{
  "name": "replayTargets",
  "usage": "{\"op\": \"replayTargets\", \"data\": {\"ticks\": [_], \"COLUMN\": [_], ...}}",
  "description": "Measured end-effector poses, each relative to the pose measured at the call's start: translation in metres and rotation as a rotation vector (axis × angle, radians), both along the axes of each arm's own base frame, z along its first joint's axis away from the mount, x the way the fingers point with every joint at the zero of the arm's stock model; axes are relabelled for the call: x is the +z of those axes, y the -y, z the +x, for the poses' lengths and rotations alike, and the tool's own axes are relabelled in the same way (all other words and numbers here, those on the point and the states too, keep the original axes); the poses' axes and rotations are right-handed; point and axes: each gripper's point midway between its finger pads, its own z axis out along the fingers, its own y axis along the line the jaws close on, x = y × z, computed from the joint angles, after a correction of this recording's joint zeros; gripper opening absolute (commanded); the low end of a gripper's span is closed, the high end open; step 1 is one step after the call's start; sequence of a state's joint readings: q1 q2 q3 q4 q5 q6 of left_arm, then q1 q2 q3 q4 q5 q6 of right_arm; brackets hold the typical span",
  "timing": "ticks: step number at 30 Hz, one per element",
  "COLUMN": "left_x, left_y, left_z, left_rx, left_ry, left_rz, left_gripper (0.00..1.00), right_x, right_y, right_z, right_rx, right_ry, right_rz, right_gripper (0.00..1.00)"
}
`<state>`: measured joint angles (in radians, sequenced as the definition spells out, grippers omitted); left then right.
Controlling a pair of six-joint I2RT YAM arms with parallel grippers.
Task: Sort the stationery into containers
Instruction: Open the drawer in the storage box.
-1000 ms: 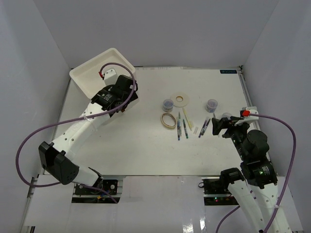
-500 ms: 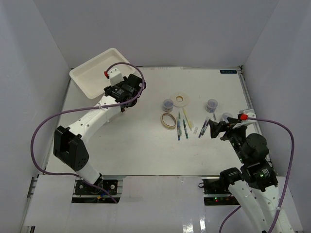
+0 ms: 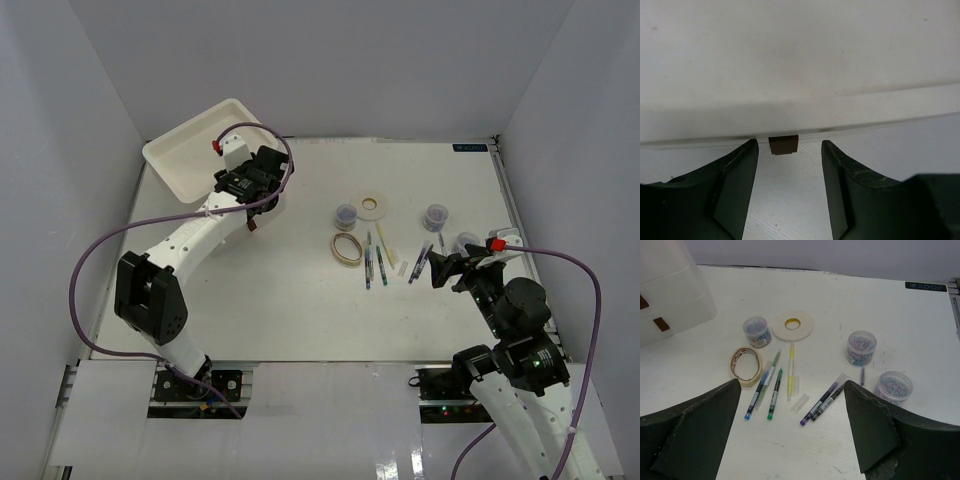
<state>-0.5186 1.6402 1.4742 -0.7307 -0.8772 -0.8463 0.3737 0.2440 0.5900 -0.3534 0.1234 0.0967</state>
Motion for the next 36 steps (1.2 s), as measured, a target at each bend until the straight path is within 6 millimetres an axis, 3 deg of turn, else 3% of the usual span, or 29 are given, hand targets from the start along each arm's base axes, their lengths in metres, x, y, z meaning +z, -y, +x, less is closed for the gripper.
{"op": "replayTargets", "data": {"ticks": [15,18,19,21,28,36], "left_x": [-0.010,-0.011,-0.011,-0.011,-0.012,-0.009], "left_y": [0.001,0.000,0.000,0.000,0.005,0.022], "left_z": [0.002,0.002,0.001,0.001,-0.001,-0.021], "left_rx": [-0.024,-0.025,-0.024,-0.027,-0.058,-0.123], "left_ry": [-0.039,-0.045,-0.046,-0.044,-0.051,-0.087], "left_rz": [0.030,0.035,0.037,0.034,0.000,-0.080], "left_gripper": [0.34,0.22,0.10,0.00,0.00,0.00], "right_x": [-0.001,-0.001,-0.001,0.000,0.000,0.002], "right_y": [-0.003,-0.004,-0.004,-0.004,-0.004,-0.005], "right_z": [0.000,-0.001,-0.001,-0.001,-0.002,-0.003], "right_rx": [0.019,0.023,0.023,0.023,0.025,0.031], "right_ry": [0.005,0.007,0.009,0.011,0.013,0.020], "right_rz": [0.000,0.001,0.002,0.003,0.004,0.007], "right_gripper": [0.90,0.90,0.90,0.90,0.90,0.90]}}
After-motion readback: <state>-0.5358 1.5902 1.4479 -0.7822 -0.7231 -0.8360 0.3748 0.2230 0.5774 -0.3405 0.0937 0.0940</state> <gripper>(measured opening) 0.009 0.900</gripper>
